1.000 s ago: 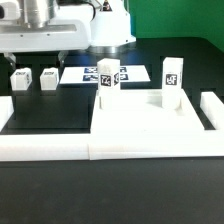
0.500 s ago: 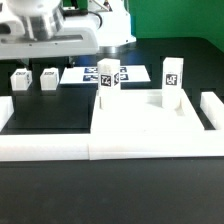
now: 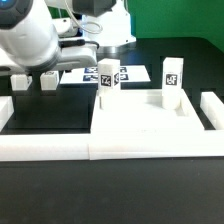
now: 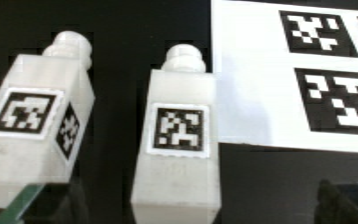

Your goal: Assemble square table

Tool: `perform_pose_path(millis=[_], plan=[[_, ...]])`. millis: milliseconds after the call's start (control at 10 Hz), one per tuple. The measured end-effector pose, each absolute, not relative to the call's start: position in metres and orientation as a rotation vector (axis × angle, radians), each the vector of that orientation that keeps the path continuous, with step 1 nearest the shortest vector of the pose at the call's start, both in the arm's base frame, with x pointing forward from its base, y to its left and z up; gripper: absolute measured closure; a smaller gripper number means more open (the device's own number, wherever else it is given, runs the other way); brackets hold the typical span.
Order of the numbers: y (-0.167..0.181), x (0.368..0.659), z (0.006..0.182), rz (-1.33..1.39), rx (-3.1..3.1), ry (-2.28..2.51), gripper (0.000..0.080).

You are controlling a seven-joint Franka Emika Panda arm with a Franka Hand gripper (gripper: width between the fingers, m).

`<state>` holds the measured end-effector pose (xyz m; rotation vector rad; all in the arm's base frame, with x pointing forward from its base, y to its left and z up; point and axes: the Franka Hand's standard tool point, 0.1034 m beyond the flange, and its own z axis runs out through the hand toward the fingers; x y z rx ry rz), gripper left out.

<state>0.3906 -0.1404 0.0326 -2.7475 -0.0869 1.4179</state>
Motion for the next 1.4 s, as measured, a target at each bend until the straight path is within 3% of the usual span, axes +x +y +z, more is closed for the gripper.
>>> perform_pose_path(millis=[1000, 1100, 1200, 1400], plan=[[-0.133, 0.386, 0.02, 1.458, -2.741, -0.1, 0.0173], [-0.133, 0.386, 0.02, 1.458, -2.741, -0.1, 0.0392], [-0.133, 0.386, 0.02, 1.458, -2.741, -0.101, 0.0392], [-0.133, 0.386, 0.02, 1.459, -2.741, -0.102, 0.0741]])
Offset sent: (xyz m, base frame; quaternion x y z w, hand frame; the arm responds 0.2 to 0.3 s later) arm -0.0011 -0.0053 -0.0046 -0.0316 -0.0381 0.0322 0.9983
